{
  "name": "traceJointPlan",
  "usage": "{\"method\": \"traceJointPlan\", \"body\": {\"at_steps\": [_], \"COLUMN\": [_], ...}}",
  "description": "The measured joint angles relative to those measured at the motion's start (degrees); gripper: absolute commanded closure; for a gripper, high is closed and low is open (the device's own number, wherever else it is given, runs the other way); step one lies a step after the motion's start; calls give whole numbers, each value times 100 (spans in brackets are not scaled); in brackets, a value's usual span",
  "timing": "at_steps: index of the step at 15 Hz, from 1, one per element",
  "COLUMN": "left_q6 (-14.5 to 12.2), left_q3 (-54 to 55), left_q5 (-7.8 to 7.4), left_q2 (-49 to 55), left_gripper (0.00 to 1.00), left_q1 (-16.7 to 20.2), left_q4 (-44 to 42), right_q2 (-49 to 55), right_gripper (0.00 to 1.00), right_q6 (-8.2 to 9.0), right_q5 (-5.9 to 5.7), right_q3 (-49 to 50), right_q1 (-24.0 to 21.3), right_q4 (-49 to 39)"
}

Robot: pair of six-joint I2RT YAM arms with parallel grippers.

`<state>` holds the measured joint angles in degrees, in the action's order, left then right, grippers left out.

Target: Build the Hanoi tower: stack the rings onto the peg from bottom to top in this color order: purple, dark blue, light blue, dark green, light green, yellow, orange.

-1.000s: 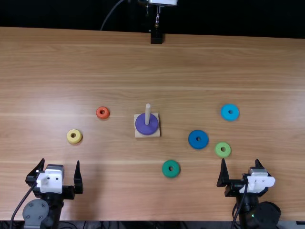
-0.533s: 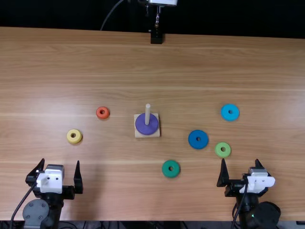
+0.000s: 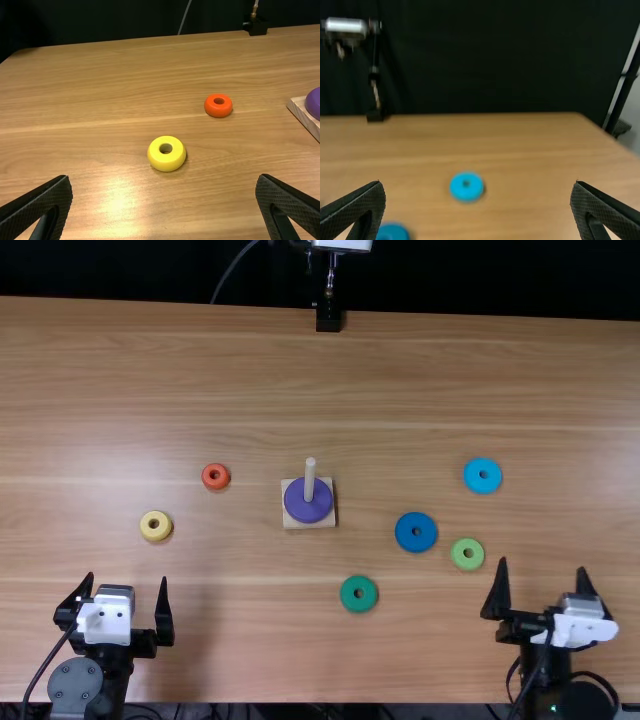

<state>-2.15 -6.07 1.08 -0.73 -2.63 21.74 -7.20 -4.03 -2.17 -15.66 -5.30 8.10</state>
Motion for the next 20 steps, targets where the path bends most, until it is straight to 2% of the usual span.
{"method": "traceJointPlan", "body": {"at_steps": [4,5,7,10,12,15,17,18,20], "left_q6": [2,4,2,2,4,0,2,4,2], "left_q3": [2,2,2,2,2,2,0,2,2], "left_q5": [0,0,0,0,0,-2,0,-2,0], "left_q2": [0,2,0,2,0,0,0,0,2], "left_gripper": [0,0,0,0,0,0,0,0,0], "left_q1": [0,0,0,0,0,0,0,0,0], "left_q4": [2,2,2,2,4,2,2,2,4], "right_q2": [-1685,-2177,-3296,-4697,-5611,-6811,-7414,-7652,-7991], "right_gripper": [0,0,0,0,0,0,0,0,0], "right_q6": [0,0,-4,24,258,1154,1550,1657,1738], "right_q5": [-46,-70,-85,-94,-98,-96,-81,-63,-44], "right_q3": [-1803,-2253,-3032,-4127,-4730,-5075,-5075,-5075,-5075], "right_q1": [2,105,675,1132,1342,1357,1390,1421,1456], "right_q4": [31,348,1346,2369,2922,3248,3279,3281,3279]}}
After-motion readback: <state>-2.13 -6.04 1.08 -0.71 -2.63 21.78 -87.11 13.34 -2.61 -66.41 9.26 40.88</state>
